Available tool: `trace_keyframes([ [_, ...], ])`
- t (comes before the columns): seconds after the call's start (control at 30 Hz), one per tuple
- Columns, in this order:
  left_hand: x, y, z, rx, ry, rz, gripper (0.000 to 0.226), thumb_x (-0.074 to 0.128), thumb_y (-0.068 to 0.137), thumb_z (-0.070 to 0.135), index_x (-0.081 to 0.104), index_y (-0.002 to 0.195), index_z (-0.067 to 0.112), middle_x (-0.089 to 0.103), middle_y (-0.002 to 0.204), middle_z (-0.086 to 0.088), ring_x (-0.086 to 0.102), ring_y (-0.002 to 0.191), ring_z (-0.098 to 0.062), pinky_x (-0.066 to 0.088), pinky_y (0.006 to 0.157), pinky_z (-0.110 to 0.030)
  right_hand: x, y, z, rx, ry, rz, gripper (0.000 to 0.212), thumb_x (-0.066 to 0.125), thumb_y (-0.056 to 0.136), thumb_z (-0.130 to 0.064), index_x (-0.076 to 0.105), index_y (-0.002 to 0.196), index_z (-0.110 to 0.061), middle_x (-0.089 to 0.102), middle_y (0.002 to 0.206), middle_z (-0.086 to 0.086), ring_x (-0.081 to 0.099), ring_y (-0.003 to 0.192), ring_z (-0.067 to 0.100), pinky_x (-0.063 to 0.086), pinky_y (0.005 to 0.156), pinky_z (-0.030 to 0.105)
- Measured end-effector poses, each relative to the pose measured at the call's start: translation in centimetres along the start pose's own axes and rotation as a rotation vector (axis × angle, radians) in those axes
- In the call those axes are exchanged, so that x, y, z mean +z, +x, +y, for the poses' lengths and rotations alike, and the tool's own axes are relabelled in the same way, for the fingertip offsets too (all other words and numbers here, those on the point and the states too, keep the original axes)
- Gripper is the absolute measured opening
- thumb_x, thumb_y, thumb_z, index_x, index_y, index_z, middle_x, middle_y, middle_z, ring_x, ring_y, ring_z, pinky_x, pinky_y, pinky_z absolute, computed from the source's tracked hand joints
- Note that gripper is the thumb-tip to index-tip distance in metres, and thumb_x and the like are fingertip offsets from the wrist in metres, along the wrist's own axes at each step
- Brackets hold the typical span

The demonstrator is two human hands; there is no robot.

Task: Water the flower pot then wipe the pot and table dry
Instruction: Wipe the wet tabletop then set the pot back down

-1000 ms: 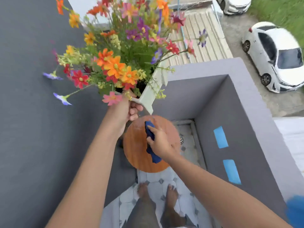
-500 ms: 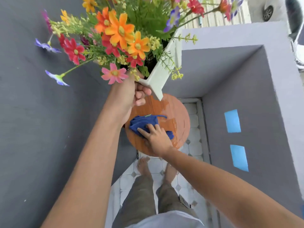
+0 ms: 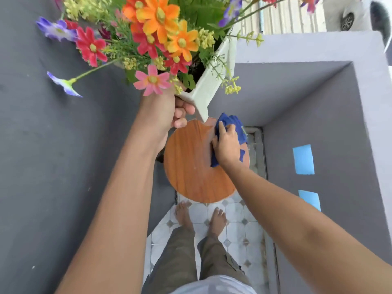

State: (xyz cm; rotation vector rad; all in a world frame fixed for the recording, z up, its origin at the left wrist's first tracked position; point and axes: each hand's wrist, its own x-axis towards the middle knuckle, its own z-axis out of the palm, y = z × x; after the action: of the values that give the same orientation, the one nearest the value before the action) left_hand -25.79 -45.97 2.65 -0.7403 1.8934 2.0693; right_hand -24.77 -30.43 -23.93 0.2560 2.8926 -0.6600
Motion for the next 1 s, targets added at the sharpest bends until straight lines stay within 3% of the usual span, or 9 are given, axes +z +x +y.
trace_keyframes([
  [0.17, 0.1, 0.2, -0.7, -0.027, -0.022, -0.033, 0.035, 0.027, 0.093, 0.004, 0.049, 0.067, 0.011, 0.056, 0.051, -0.009, 0.035, 0.042, -0.011, 0.024, 0.038, -0.022, 3.9, -4.6, -6.0, -0.334, 0.032, -0.152, 0.051, 0.059, 0.089, -0.019, 0.049, 0.139, -0.014, 0.050, 0.113, 0.015, 0.054, 0.095, 0.035, 0.050, 0.055, 0.042],
  [0.27, 0.1, 0.3, -0.9, -0.039, -0.039, -0.043, 0.035, 0.028, 0.095, 0.005, 0.049, 0.069, 0.011, 0.057, 0.046, -0.006, 0.036, 0.038, -0.010, 0.025, 0.037, -0.020, 6.0, -7.9, -8.0, -0.534, -0.004, -0.268, 0.050, 0.064, 0.085, -0.019, 0.055, 0.134, -0.013, 0.053, 0.110, 0.013, 0.054, 0.087, 0.033, 0.047, 0.046, 0.040],
  [0.37, 0.0, 0.4, -1.0, -0.034, -0.046, -0.033, 0.031, 0.031, 0.095, 0.009, 0.050, 0.070, 0.011, 0.057, 0.050, -0.008, 0.037, 0.037, -0.010, 0.025, 0.038, -0.022, 6.7, -7.5, -7.7, -0.646, -0.022, -0.273, 0.050, 0.069, 0.080, -0.018, 0.059, 0.129, -0.013, 0.053, 0.104, 0.013, 0.054, 0.082, 0.033, 0.042, 0.040, 0.035],
  [0.47, 0.0, 0.5, -1.0, -0.037, -0.060, -0.033, 0.032, 0.030, 0.095, 0.009, 0.049, 0.070, 0.011, 0.057, 0.050, -0.009, 0.036, 0.039, -0.010, 0.025, 0.038, -0.023, 5.1, -3.7, -6.2, -0.582, -0.028, -0.235, 0.049, 0.065, 0.086, -0.022, 0.055, 0.134, -0.017, 0.052, 0.111, 0.013, 0.053, 0.094, 0.034, 0.043, 0.049, 0.037],
  [0.63, -0.1, 0.3, -0.9, -0.009, -0.046, -0.036, 0.034, 0.028, 0.093, 0.003, 0.050, 0.069, 0.011, 0.056, 0.056, -0.012, 0.036, 0.043, -0.011, 0.027, 0.040, -0.023, 1.4, 2.6, -2.1, -0.101, 0.085, -0.010, 0.030, 0.052, 0.087, -0.019, 0.058, 0.116, -0.016, 0.049, 0.108, 0.009, 0.055, 0.090, 0.032, 0.040, 0.056, 0.035],
  [0.7, -0.2, 0.2, -1.0, -0.006, -0.032, -0.033, 0.033, 0.028, 0.092, 0.003, 0.050, 0.069, 0.012, 0.057, 0.058, -0.013, 0.038, 0.042, -0.011, 0.027, 0.041, -0.024, 1.1, 3.2, -1.3, -0.016, 0.124, 0.041, 0.031, 0.050, 0.088, -0.019, 0.057, 0.118, -0.018, 0.048, 0.110, 0.008, 0.054, 0.093, 0.032, 0.038, 0.060, 0.033],
  [0.83, -0.1, 0.1, -1.2, -0.019, -0.022, -0.022, 0.032, 0.029, 0.093, 0.004, 0.050, 0.070, 0.011, 0.056, 0.058, -0.014, 0.038, 0.040, -0.010, 0.027, 0.041, -0.025, 2.2, 0.6, -3.3, -0.072, 0.103, 0.042, 0.036, 0.054, 0.087, -0.015, 0.060, 0.122, -0.014, 0.051, 0.110, 0.009, 0.053, 0.098, 0.032, 0.036, 0.059, 0.033],
  [0.93, -0.1, 0.1, -1.3, -0.017, -0.015, -0.018, 0.030, 0.029, 0.093, 0.005, 0.048, 0.070, 0.010, 0.056, 0.056, -0.014, 0.035, 0.041, -0.012, 0.025, 0.040, -0.025, 4.4, -4.4, -5.3, -0.284, 0.109, -0.084, 0.050, 0.055, 0.085, -0.018, 0.054, 0.134, -0.025, 0.051, 0.111, 0.006, 0.052, 0.094, 0.030, 0.048, 0.060, 0.039],
  [1.0, -0.1, 0.1, -1.3, -0.019, -0.035, -0.026, 0.031, 0.029, 0.094, 0.006, 0.049, 0.070, 0.010, 0.057, 0.052, -0.011, 0.036, 0.040, -0.011, 0.025, 0.039, -0.023, 5.8, -8.7, -6.0, -0.386, 0.076, -0.168, 0.049, 0.056, 0.087, -0.024, 0.052, 0.135, -0.027, 0.051, 0.113, 0.005, 0.052, 0.094, 0.030, 0.051, 0.058, 0.042],
])
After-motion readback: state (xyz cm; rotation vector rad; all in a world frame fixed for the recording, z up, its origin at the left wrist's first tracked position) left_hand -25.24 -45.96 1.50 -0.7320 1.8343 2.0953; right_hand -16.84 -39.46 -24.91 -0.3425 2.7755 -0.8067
